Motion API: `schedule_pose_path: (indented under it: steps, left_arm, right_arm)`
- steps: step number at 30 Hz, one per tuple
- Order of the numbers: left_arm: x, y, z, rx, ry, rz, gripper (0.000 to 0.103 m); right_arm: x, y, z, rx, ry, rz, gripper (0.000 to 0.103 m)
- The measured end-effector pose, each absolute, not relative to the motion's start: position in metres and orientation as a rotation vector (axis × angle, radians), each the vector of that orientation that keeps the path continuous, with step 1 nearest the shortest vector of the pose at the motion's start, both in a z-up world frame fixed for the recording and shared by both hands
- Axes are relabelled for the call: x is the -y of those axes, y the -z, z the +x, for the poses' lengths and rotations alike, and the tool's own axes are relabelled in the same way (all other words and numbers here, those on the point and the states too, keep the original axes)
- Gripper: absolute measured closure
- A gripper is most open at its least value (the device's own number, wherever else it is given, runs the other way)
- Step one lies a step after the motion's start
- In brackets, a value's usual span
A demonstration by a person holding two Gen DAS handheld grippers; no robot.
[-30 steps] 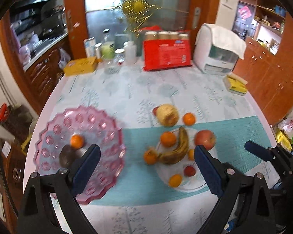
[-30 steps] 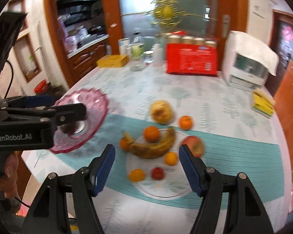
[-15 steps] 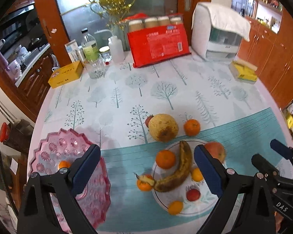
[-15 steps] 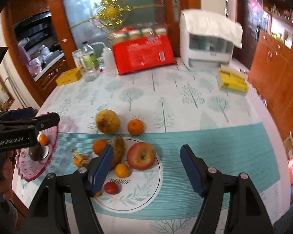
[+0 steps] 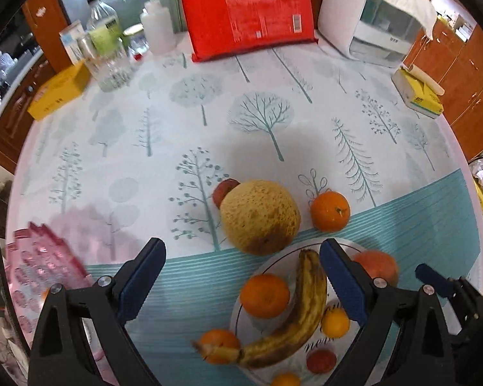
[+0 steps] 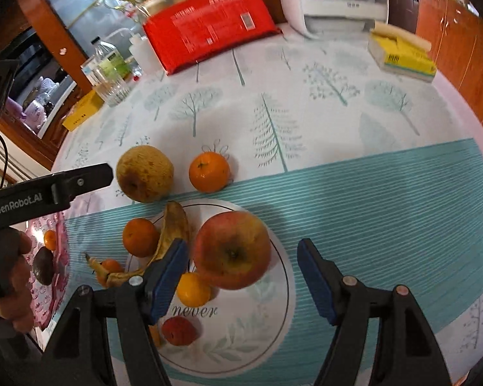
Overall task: Organize fruits
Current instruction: 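Grasp the speckled pear with the left gripper while the right gripper grasps the red apple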
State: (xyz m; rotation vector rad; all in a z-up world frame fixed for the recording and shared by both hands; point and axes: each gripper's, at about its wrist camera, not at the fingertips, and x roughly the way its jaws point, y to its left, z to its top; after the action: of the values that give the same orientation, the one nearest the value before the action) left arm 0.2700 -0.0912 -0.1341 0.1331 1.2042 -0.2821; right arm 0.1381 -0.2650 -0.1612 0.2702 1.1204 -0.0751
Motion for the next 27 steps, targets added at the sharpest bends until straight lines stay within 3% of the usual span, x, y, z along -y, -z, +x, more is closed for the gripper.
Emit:
schedule_pose_path:
  steps: [17,22,24,27]
  left_arm:
    - [0.091,0.187,0.299,-1.268,0.273,-0.069,0.013]
    - [0.096,0.195,0.300,-1.289,0.307,-0.115,0.024]
    - [0.099,0.198,0.299,-1.288,0.334,-0.145,0.037]
    - [0.103,0.197,0.297,-1.264,0.337,-0.136,0.037]
  right_arm:
    - [0.263,0.202,0.157,-1.218,0.044,0.344,0.030]
    - [0.268,0.208,0.154,-1.219,0.013,0.415,0.037]
    - [0.266,0.207,0.153,-1.215,0.014,0.397,0.037]
    - [0.264,0.206,0.153,-1.210,0.015,0.379,0.037]
